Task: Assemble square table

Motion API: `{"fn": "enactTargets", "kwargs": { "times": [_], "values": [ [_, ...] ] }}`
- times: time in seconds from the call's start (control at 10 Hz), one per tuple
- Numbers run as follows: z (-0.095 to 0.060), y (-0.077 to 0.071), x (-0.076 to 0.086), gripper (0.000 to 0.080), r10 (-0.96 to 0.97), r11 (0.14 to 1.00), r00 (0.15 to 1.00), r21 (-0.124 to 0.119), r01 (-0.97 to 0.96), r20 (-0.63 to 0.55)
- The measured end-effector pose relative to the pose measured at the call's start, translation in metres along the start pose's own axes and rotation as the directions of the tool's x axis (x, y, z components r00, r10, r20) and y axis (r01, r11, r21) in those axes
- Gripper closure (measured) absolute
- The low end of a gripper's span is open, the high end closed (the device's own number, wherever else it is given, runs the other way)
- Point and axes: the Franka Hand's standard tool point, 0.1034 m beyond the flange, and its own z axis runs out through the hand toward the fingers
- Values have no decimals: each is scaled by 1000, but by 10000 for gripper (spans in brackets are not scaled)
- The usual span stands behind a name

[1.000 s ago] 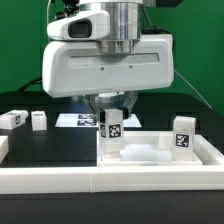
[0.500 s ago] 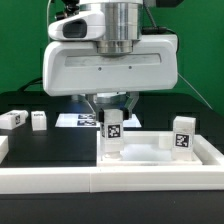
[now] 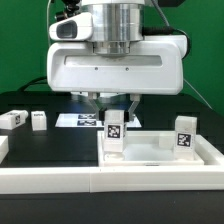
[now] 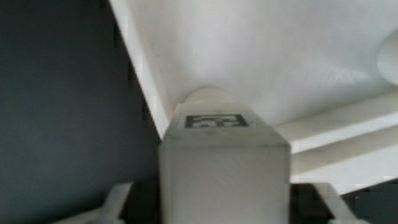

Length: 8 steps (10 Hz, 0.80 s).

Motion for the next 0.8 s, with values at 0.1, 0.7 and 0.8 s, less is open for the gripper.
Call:
{"fn": "enactTargets", "kwargs": {
  "times": [0.1, 0.7, 0.8],
  "values": [
    [0, 0, 0, 509, 111, 994, 994, 8, -111, 4],
    [1, -13, 2, 509, 580, 815, 815, 32, -579, -14],
    [1, -15, 2, 509, 646, 764, 764, 34, -645, -11]
  ]
}}
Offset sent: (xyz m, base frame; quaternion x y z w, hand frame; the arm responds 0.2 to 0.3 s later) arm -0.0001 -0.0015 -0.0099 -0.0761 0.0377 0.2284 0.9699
